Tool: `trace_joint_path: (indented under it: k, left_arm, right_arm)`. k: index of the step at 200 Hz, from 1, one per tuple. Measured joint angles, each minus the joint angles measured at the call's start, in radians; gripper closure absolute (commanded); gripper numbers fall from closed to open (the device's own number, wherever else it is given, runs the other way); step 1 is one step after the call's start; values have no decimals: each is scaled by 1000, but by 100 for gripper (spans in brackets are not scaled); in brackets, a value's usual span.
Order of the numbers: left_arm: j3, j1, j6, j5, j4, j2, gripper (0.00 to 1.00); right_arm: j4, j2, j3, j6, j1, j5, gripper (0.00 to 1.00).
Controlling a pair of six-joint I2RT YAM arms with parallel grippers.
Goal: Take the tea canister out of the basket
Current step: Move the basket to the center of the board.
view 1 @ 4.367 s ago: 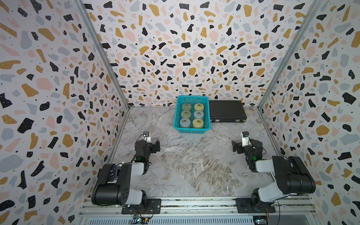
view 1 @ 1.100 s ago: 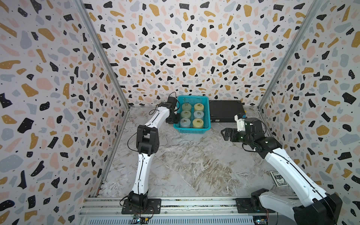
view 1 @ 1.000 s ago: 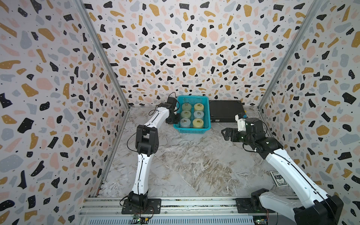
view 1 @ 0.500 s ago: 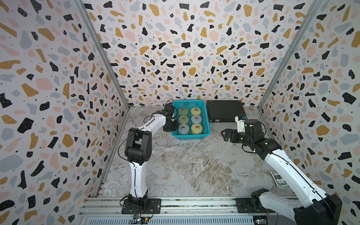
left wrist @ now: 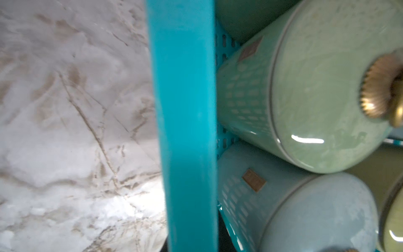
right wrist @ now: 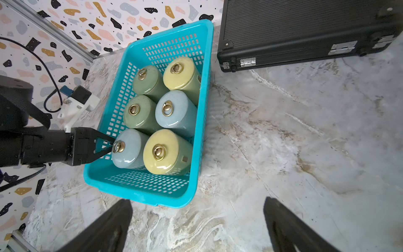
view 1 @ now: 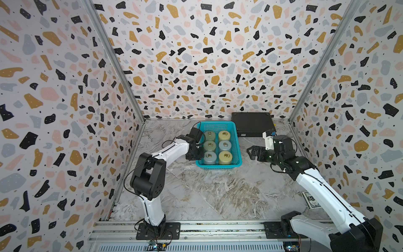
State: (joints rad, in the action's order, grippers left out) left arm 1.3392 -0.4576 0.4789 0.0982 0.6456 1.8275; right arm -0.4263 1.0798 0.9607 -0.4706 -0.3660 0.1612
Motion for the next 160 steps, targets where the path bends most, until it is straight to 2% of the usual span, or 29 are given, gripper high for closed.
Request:
trace_joint_path:
  k: [39,70,89,102,121,136,160]
  left_arm:
    - [-5,-65,43,-2,-15,0,91]
    - [-5,-88,68,-3,-18,0,81]
    - [-5,-92,56,0,-7,0,69]
    - [-4,-99,53,4,-5,-3,55]
    - [-4,-110,45,12,2,-18,49]
    - [-4,-115,49,17,7,-39,37]
    - [-4,-114,56,22,15,-75,27]
  right_arm:
    - [0,-13,-4,-2,-1,3,1]
    - [0,-13,-5,-2,-3,3,1]
    - [0,-13,-5,-2,-4,3,1]
    - [-2,-13,-5,-2,-5,3,1]
    - [-8,-13,-5,-2,-6,3,1]
    - [-17,-13,-5,-2,-6,3,1]
    - [-50,-4,2,-3,-10,-3,1]
